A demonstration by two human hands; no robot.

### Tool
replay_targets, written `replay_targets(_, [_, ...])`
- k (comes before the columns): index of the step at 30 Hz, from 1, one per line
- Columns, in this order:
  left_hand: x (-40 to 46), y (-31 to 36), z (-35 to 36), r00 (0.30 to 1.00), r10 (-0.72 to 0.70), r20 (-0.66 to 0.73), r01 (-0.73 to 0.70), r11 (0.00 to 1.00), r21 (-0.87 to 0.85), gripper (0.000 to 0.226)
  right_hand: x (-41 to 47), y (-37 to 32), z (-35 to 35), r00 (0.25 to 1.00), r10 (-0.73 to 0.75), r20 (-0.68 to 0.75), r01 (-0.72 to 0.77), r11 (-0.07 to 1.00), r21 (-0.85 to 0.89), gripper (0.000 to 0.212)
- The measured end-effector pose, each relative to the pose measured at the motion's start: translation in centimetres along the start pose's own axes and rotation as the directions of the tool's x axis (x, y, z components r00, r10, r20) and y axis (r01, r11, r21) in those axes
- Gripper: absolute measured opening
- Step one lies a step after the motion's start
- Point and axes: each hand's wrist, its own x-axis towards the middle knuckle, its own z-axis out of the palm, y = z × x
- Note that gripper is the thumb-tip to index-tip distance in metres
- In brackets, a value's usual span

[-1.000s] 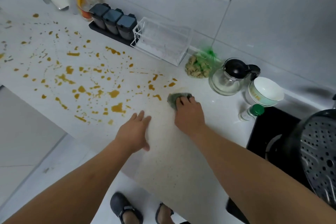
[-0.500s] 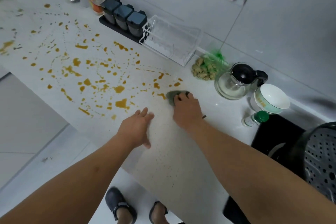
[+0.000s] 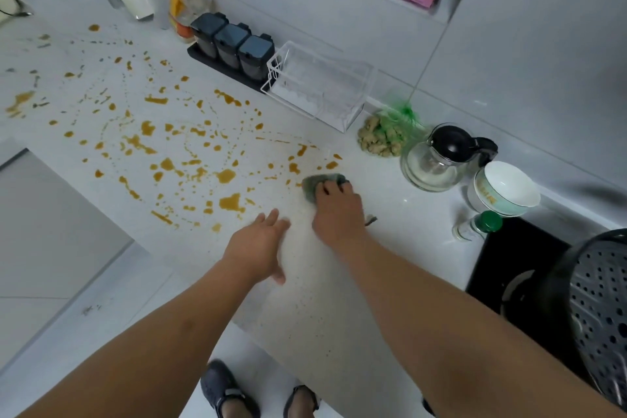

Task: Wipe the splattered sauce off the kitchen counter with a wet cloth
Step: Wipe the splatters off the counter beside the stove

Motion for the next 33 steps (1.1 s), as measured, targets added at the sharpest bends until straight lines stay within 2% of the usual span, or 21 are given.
replay_targets(2, [0.1,0.0,0.1,1.0,-0.001,0.004,0.001,1.0,0.01,0.131,-2.5,-2.0,0.7,0.992,-0.124,-0.003,0.124,0.992,0.008,0.052])
replay_targets(4, [0.1,0.0,0.0,1.0,-0.005,0.012,0.005,1.0,0.004,0.134,-4.5,-1.9,1.5,0.983,-0.181,-0.037,0.183,0.982,0.046,0.045])
replay_targets(6, [0.1,0.1,0.0,1.0,-0.007,0.015,0.007,1.0,-0.003,0.132,-5.5,-0.6,1.4,0.984,-0.158,-0.082,0.171,0.967,0.188,0.028])
replay_targets(7, [0.1,0.0,0.0,1.0,-0.008,0.007,0.008,1.0,-0.004,0.131,-5.6,0.0,0.7,0.992,-0.103,-0.066,0.119,0.94,0.319,0.02])
replay_targets(8, [0.0,0.0,0.0,1.0,-0.006,0.003,0.006,1.0,0.001,0.13,-5.4,0.5,-0.5,1.0,-0.027,0.009,0.019,0.875,0.483,0.017])
replay_targets(10, [0.0,0.0,0.0,1.0,0.002,0.003,-0.002,1.0,0.006,0.128,-4.3,2.0,-3.4,0.963,0.123,0.239,-0.266,0.561,0.784,0.026])
replay_targets(11, [0.0,-0.1,0.1,1.0,0.003,0.007,-0.003,1.0,0.003,0.128,-3.5,3.4,-4.3,0.94,0.18,0.288,-0.339,0.45,0.826,0.029])
replay_targets(12, [-0.1,-0.1,0.2,1.0,0.001,0.009,-0.001,1.0,-0.006,0.129,-2.9,5.0,-5.2,0.921,0.229,0.317,-0.387,0.415,0.823,0.028])
replay_targets(13, [-0.1,-0.1,0.2,1.0,-0.001,0.005,0.001,1.0,-0.013,0.129,-2.0,6.6,-5.6,0.917,0.265,0.298,-0.396,0.505,0.767,0.023])
replay_targets(15, [0.0,-0.2,0.0,1.0,0.006,0.004,-0.006,1.0,-0.013,0.129,-1.1,9.4,-5.3,0.912,0.359,0.196,-0.406,0.734,0.544,0.012])
replay_targets(16, [-0.1,-0.2,0.0,1.0,0.013,0.011,-0.013,1.0,-0.008,0.129,-1.0,10.0,-4.9,0.917,0.37,0.146,-0.393,0.786,0.477,0.011])
replay_targets(18, [-0.2,-0.2,0.1,1.0,0.013,0.013,-0.012,1.0,-0.008,0.129,-1.0,9.8,-3.2,0.957,0.281,0.075,-0.286,0.865,0.413,0.026])
replay_targets(20, [-0.2,-0.2,0.0,1.0,0.011,0.009,-0.011,1.0,-0.007,0.128,-1.3,8.1,-0.9,0.979,0.189,0.072,-0.202,0.934,0.295,0.045])
replay_targets(22, [-0.1,-0.2,0.0,1.0,0.011,0.007,-0.01,1.0,-0.006,0.127,-1.7,5.5,0.9,0.988,0.151,0.016,-0.151,0.97,0.191,0.058])
replay_targets(24, [-0.1,-0.1,0.1,1.0,0.005,0.003,-0.005,1.0,-0.003,0.126,-2.3,2.5,1.7,0.993,0.105,-0.058,-0.094,0.98,0.176,0.058])
replay_targets(26, [-0.1,-0.1,0.2,1.0,-0.001,-0.005,0.001,1.0,0.004,0.127,-3.3,-0.4,2.1,0.995,-0.033,-0.097,0.049,0.985,0.166,0.055])
replay_targets(29, [0.1,-0.2,0.3,1.0,0.0,0.007,0.0,1.0,0.003,0.128,-5.3,-0.7,2.7,0.963,-0.262,-0.067,0.27,0.949,0.166,0.053])
replay_targets(31, [0.2,-0.4,0.5,1.0,0.002,0.01,-0.002,1.0,-0.016,0.128,-5.4,2.2,2.8,0.964,-0.258,-0.07,0.266,0.954,0.137,0.054])
replay_targets(33, [0.4,-0.6,0.7,1.0,0.0,0.015,0.0,1.0,-0.028,0.128,-4.8,5.9,2.7,0.989,-0.102,-0.109,0.115,0.985,0.127,0.053])
